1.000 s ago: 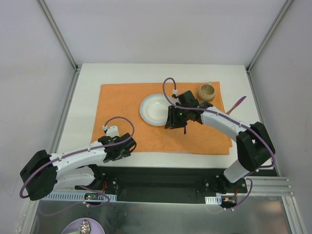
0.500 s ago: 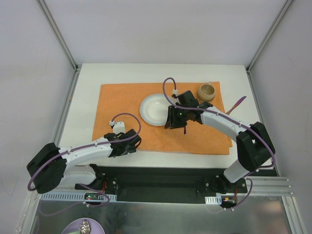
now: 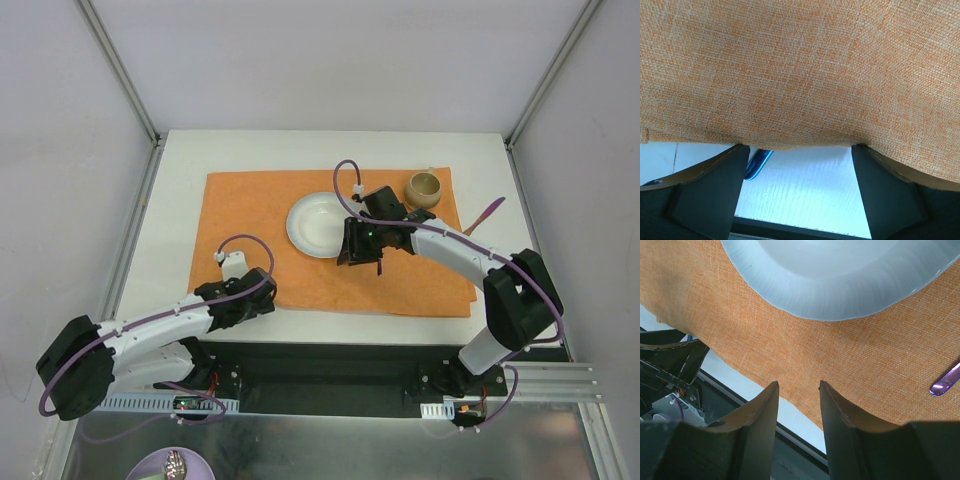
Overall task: Set the dinner table for one person
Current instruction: Pick up the fork at the center of the board.
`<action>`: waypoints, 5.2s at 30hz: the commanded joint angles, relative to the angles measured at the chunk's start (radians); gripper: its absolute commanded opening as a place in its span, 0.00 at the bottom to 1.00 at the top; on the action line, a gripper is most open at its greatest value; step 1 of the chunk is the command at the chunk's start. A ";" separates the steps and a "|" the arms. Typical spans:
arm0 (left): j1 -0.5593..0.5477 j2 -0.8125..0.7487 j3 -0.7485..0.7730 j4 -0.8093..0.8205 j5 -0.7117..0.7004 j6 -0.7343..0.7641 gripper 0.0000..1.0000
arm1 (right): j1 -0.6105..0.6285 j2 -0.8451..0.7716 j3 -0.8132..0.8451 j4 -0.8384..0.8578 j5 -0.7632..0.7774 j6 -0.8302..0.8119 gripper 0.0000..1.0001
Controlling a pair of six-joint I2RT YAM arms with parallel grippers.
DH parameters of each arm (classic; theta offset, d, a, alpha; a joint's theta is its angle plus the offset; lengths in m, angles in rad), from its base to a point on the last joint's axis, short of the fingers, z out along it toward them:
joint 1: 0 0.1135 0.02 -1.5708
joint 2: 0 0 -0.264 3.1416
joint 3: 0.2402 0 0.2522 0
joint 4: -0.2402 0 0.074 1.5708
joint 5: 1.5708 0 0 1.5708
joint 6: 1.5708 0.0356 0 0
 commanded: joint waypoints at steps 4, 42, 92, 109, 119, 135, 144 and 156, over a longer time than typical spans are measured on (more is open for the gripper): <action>0.015 0.116 -0.030 -0.011 0.120 -0.014 0.77 | 0.006 0.008 0.037 0.010 -0.021 0.015 0.41; -0.229 0.056 -0.160 -0.076 0.287 -0.299 0.44 | 0.006 0.020 0.040 0.016 -0.024 0.035 0.41; -0.281 0.469 0.305 -0.403 0.039 -0.279 0.59 | 0.003 0.019 0.020 0.036 -0.077 0.026 0.41; -0.281 0.319 0.196 -0.252 0.042 -0.284 0.59 | 0.004 0.040 0.019 0.045 -0.083 0.039 0.41; -0.283 0.332 0.211 -0.144 0.060 -0.223 0.59 | 0.003 0.051 0.014 0.045 -0.083 0.044 0.41; -0.337 0.408 0.314 -0.080 0.105 -0.181 0.59 | 0.003 0.045 0.009 0.036 -0.063 0.055 0.41; -0.369 0.420 0.331 -0.081 0.106 -0.219 0.59 | 0.003 0.051 0.009 0.036 -0.066 0.059 0.41; -0.369 0.464 0.332 -0.044 0.071 -0.224 0.60 | 0.003 0.044 0.016 0.014 -0.066 0.050 0.41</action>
